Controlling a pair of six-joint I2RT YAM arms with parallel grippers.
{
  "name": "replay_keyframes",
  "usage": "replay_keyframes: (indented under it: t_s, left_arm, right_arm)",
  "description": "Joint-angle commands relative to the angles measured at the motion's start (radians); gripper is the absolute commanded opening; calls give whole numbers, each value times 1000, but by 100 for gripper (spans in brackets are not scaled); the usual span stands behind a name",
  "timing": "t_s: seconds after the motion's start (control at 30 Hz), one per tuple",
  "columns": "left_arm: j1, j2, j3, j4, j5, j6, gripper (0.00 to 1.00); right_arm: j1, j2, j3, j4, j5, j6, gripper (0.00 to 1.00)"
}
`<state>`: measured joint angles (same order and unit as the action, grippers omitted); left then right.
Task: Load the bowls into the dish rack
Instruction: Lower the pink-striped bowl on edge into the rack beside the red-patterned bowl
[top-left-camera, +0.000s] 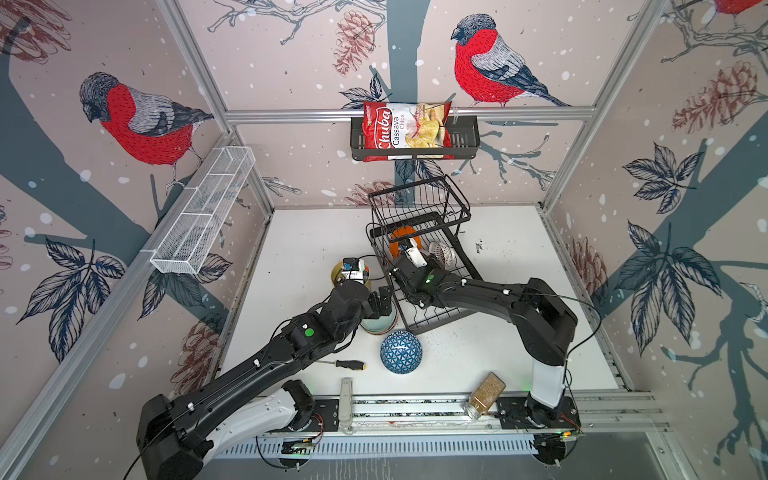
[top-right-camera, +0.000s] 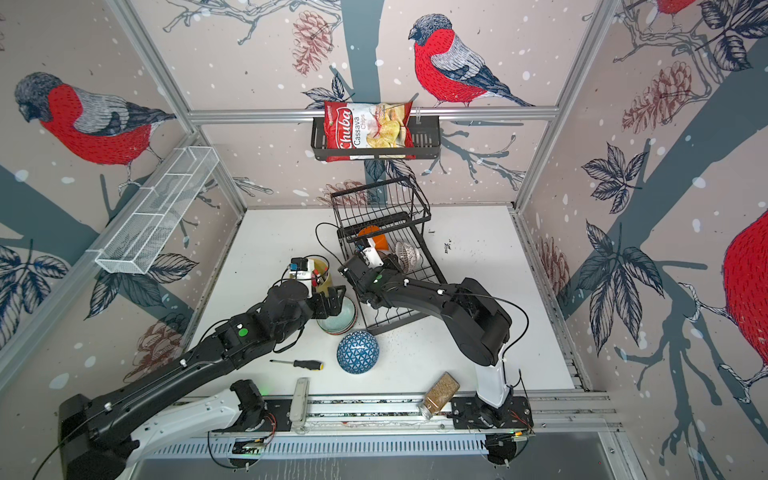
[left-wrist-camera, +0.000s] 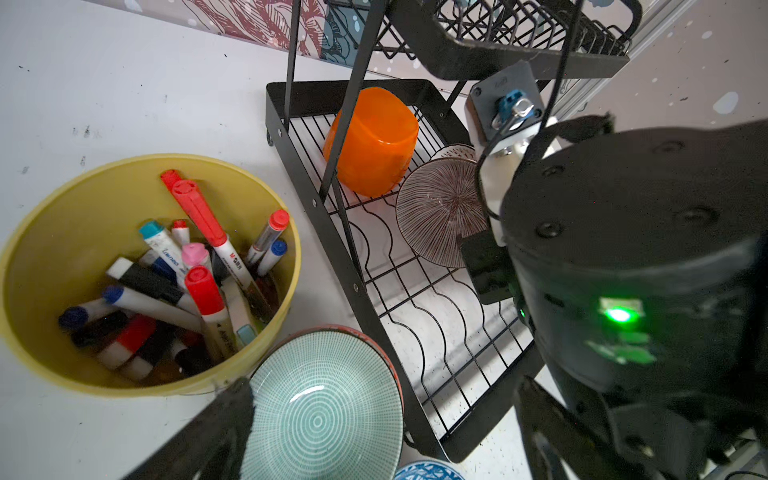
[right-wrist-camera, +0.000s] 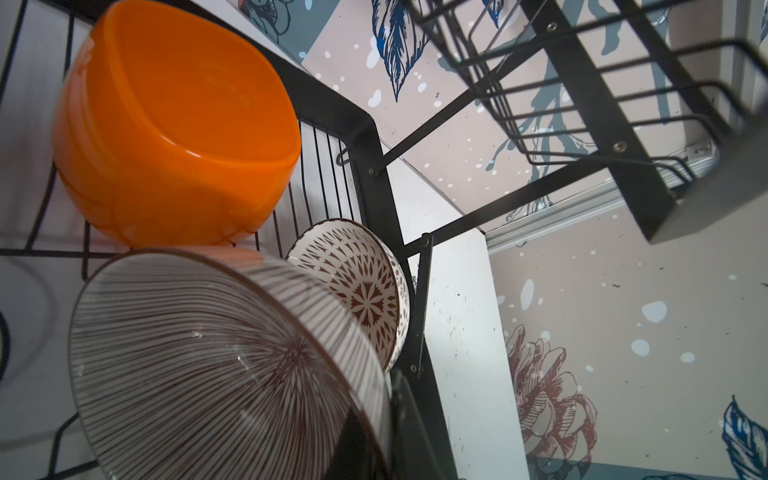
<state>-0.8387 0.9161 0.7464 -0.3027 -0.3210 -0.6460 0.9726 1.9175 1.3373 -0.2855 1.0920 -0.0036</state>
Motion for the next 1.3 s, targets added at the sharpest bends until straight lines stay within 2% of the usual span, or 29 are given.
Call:
replay_keyframes:
  t_s: [0.0,0.4,0.7,1.27]
  left_arm:
    - [5,-8,-1,-8,-23,20,97]
    - [9,-40,-7,-18,-48,19,97]
    - [10,-33,-12,-17,-37,16,97]
    - [10,-31,-19,-14,-26,17,97]
  right_arm:
    - [-12,18,22,80,56,-29,0]
    - [-38,86,52,119,95,-68,0]
    - [-47,105,74,105,120,-3,0]
    - [-75,172,107,113,146,5,0]
